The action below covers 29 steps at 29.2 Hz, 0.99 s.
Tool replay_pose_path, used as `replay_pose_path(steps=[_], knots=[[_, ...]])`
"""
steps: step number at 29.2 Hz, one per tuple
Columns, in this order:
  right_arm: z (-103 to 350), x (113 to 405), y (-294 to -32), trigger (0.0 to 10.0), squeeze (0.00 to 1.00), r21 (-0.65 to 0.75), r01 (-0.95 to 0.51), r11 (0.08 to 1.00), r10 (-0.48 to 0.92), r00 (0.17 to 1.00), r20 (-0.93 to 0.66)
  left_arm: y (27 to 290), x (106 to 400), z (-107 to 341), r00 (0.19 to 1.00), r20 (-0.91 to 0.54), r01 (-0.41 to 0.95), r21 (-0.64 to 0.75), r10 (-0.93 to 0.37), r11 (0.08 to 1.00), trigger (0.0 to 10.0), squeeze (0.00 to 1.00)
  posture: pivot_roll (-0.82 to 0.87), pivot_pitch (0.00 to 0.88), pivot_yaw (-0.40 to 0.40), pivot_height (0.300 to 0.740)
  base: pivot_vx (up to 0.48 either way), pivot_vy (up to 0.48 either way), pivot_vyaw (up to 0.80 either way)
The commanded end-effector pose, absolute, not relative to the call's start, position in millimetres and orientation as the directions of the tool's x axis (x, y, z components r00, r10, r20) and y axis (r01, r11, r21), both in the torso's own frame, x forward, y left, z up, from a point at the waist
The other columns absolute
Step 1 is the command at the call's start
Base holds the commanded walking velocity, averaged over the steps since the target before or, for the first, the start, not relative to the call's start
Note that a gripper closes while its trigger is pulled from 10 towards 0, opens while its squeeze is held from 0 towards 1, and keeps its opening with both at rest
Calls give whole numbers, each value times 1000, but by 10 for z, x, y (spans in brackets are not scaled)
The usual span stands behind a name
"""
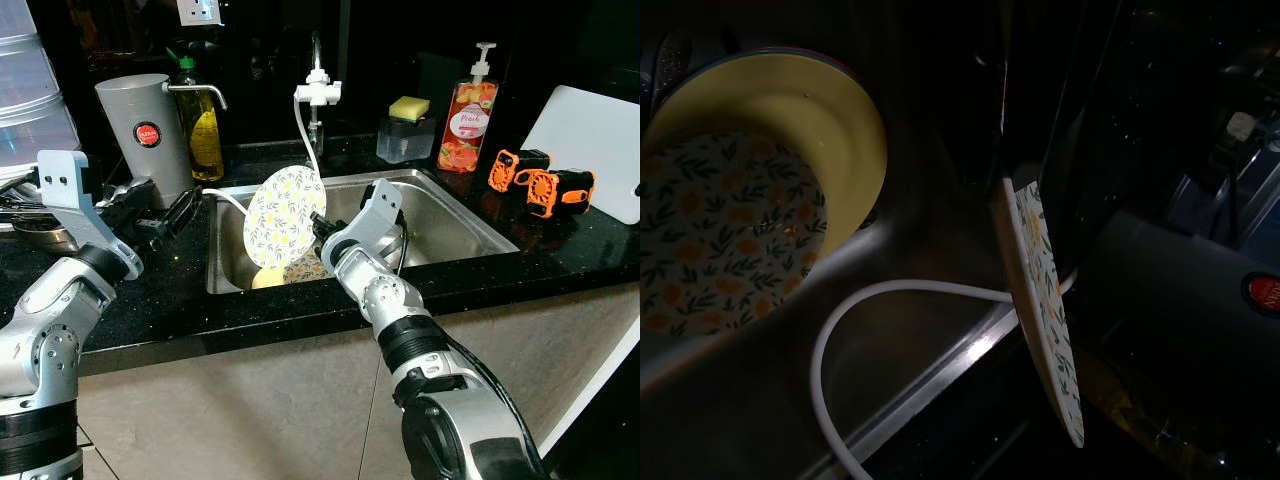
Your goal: Kitchen organization
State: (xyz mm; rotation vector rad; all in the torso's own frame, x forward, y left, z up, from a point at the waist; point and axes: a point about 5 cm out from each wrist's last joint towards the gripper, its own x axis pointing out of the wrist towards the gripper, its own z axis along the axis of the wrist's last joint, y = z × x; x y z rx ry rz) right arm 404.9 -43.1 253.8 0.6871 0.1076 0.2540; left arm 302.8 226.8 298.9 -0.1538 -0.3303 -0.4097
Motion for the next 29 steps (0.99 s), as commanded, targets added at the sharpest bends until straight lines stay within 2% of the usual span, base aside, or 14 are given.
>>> replay_pose_path(steps=[1,18,19,20,21,22,23,25,29], knots=[[2575,4017,-310,10000,0,633,-235,737,306,952,-2,2262,3020,2975,862,348,421,-87,-369,903,10000,0,105,67,10,740,0,0,0],[2575,4017,-310,10000,0,633,-235,737,306,952,-2,2262,3020,2975,862,348,421,-87,-369,903,10000,0,105,67,10,740,0,0,0],[2578,4050,-394,10000,0,635,-207,745,272,962,-4,2262,3017,2971,865,348,416,-93,-362,905,10000,0,109,0,0,740,0,0,0],[2578,4050,-394,10000,0,635,-207,745,272,962,-4,2262,3017,2971,865,348,416,-93,-362,905,10000,0,109,0,0,740,0,0,0],[2399,4105,-662,10000,580,468,-135,874,180,982,-53,2293,3048,2848,931,296,255,-106,-215,961,10000,0,163,0,0,740,0,0,0],[2262,4123,-856,10000,1000,332,-87,939,120,989,-81,2324,3055,2762,960,260,130,-105,-99,986,10000,0,164,0,0,740,0,0,0],[2169,4125,-980,10000,1000,240,-63,969,89,991,-98,2347,3054,2707,971,239,46,-100,-21,994,10000,0,164,0,0,740,0,0,0],[2145,4120,-1028,10000,1000,210,-64,975,85,992,-92,2366,3048,2681,973,228,1,-96,21,995,10000,0,161,0,0,740,0,0,0],[2201,4125,-1040,10000,1000,223,-64,973,80,994,-68,2366,3050,2682,974,227,1,-96,21,995,10000,0,161,0,0,740,0,0,0]])
